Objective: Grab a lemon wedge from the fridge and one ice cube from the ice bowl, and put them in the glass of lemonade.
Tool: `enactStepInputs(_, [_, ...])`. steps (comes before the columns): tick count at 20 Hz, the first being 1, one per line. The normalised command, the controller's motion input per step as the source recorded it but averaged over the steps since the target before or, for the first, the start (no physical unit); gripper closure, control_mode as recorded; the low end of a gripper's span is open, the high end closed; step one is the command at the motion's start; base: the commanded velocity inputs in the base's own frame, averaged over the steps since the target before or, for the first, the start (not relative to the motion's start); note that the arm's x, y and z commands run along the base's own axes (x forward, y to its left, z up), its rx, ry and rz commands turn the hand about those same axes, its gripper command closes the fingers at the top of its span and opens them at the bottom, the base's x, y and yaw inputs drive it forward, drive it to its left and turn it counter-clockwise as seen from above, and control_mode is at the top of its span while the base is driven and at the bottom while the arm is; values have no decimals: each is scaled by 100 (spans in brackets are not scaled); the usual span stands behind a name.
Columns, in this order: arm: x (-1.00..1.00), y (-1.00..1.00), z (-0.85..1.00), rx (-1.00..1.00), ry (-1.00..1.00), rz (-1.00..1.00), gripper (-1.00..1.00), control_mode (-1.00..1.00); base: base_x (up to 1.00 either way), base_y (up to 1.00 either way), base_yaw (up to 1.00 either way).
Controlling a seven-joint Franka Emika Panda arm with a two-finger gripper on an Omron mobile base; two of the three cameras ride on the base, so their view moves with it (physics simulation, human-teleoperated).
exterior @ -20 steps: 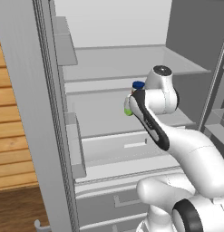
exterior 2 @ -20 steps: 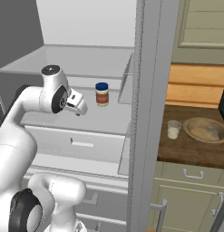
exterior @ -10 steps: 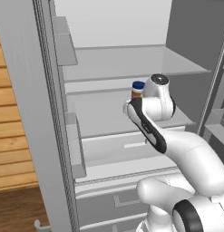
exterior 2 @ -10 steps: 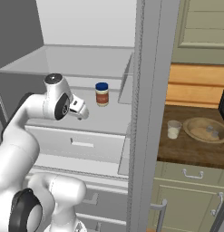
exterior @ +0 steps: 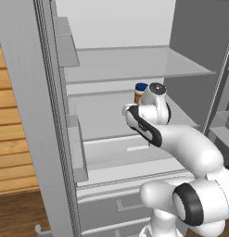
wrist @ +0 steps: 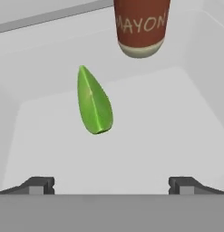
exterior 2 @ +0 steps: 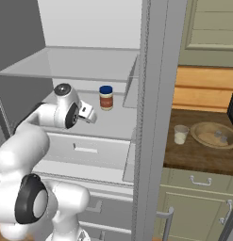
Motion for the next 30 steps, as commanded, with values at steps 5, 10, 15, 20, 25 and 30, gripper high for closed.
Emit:
enactStepInputs(5, [69,0,-1,0,3,0,-100,-100,0,0,0])
enactStepInputs(10, [29,0,-34,0,0,1,-100,-100,0,0,0])
enactStepInputs(15, [42,0,-12,-1,1,7,-100,-100,0,0,0])
enactStepInputs(20, [16,0,0,-5,5,7,-100,-100,0,0,0])
enactStepInputs(25, [-7,0,-2,0,0,1,-100,-100,0,0,0])
enactStepInputs(30, [-18,0,-2,0,-2,0,-100,-100,0,0,0])
